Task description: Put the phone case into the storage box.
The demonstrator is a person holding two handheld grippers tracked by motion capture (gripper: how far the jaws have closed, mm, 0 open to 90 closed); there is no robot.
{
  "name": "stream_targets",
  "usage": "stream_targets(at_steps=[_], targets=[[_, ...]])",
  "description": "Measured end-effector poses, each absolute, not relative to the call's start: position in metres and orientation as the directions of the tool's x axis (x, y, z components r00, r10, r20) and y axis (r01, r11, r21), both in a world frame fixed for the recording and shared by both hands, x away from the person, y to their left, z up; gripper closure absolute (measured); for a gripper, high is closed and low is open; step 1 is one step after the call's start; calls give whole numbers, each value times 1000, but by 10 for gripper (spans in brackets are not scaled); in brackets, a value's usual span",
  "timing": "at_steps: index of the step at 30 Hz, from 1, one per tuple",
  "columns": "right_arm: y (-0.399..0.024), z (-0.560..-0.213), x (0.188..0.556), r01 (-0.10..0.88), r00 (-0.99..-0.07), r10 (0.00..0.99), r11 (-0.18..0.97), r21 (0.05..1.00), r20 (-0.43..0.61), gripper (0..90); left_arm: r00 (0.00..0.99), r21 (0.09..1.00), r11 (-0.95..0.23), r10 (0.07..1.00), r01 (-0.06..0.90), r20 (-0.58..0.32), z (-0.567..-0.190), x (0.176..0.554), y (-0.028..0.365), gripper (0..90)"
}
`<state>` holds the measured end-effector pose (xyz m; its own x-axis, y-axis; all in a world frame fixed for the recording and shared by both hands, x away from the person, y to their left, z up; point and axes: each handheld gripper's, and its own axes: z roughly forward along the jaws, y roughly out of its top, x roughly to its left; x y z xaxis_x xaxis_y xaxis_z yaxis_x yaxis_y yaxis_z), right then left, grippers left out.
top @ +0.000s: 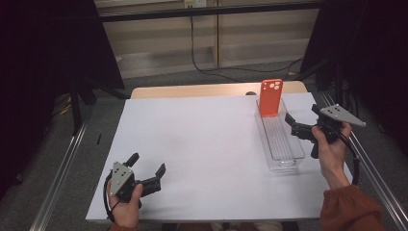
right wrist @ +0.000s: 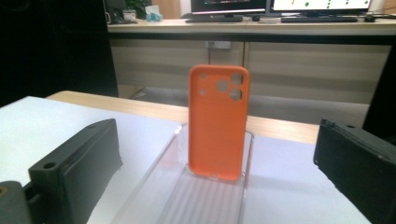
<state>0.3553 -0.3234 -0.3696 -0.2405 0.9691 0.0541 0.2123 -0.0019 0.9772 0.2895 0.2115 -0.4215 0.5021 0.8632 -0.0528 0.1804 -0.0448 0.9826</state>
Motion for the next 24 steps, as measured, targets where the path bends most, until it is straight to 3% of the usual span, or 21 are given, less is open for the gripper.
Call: stream_targets(at_steps=[24], targets=[[-317,-390,302,212,-233,970,-12,977,62,0,490,980,-41,870,194,-60,-421,286,212,19]])
